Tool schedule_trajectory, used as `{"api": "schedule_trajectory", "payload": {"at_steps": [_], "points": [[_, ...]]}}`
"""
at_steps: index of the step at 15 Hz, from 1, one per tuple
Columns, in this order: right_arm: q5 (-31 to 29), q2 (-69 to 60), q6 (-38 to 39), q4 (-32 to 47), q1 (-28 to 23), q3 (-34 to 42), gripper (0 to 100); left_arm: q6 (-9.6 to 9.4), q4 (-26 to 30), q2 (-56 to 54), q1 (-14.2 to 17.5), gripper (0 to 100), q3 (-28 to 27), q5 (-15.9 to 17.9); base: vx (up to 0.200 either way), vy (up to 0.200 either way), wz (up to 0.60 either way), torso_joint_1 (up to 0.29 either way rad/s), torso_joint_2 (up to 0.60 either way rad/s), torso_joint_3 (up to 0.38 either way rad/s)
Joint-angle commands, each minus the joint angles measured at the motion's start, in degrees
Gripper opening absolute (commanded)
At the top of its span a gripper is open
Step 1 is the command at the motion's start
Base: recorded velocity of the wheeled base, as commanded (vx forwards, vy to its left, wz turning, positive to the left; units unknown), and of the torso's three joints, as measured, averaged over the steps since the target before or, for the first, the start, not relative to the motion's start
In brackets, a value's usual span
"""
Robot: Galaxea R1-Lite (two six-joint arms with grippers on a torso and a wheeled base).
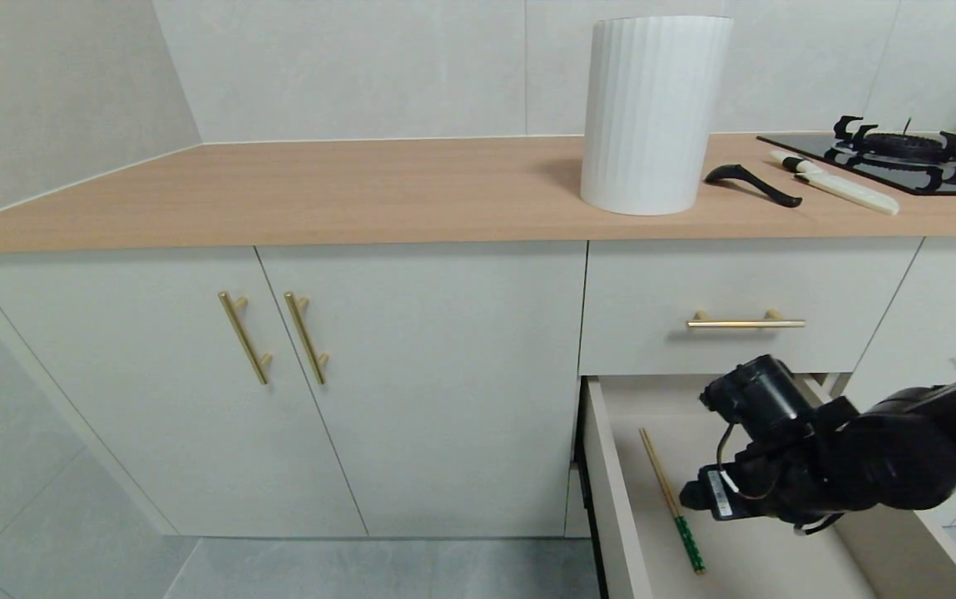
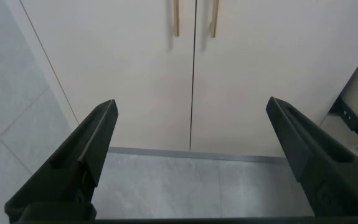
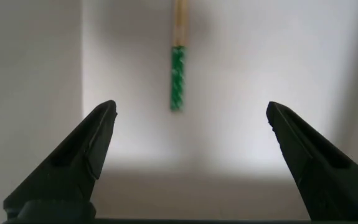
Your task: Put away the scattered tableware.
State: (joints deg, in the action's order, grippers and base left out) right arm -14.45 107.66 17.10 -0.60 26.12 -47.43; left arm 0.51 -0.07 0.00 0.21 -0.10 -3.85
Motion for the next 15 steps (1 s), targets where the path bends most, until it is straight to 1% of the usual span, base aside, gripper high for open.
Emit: {"api": "schedule_trajectory", "payload": {"at_steps": [1, 2, 4, 5, 8, 10, 13, 15], "points": [[0.0, -13.5, -1.6, 4.8, -1.3, -2.0, 100, 0.02, 0.0, 0.0, 0.1, 100, 0.0, 0.0, 0.0, 0.0, 0.0, 0.0, 0.0, 0.0], [-0.1, -14.2, -2.0, 5.0, -1.5, -2.0, 100, 0.02, 0.0, 0.1, 0.1, 100, 0.0, 0.0, 0.0, 0.0, 0.0, 0.0, 0.0, 0.0], [0.2, -23.2, -5.3, 5.3, -3.2, -1.9, 100, 0.02, 0.0, 0.0, 0.0, 100, -0.1, 0.1, 0.0, 0.0, 0.0, 0.0, 0.0, 0.0], [0.2, -25.7, -6.3, 5.3, -3.9, -2.0, 100, 0.02, 0.0, 0.0, 0.1, 100, -0.1, 0.0, 0.0, 0.0, 0.0, -0.002, -0.09, -0.085], [0.6, -31.7, -11.5, 5.3, -7.2, -2.7, 100, 0.02, 0.0, 0.0, 0.1, 100, 0.0, 0.0, 0.0, 0.0, 0.0, 0.015, -0.21, -0.284], [1.2, -32.3, -15.1, 5.1, -9.3, -3.2, 100, 0.02, 0.0, 0.0, 0.1, 100, 0.0, 0.0, 0.0, 0.0, 0.0, 0.066, -0.49, -0.364], [7.5, -29.9, -17.8, 5.3, -14.0, -10.0, 100, 0.02, 0.0, 0.0, 0.1, 100, -0.1, 0.0, 0.0, 0.0, 0.0, 0.082, -0.5, -0.336], [8.1, -26.2, -18.2, 5.3, -15.1, -14.4, 100, 0.02, 0.0, 0.0, 0.0, 100, -0.1, 0.0, 0.0, 0.0, 0.0, 0.141, -0.46, -0.337]]}}
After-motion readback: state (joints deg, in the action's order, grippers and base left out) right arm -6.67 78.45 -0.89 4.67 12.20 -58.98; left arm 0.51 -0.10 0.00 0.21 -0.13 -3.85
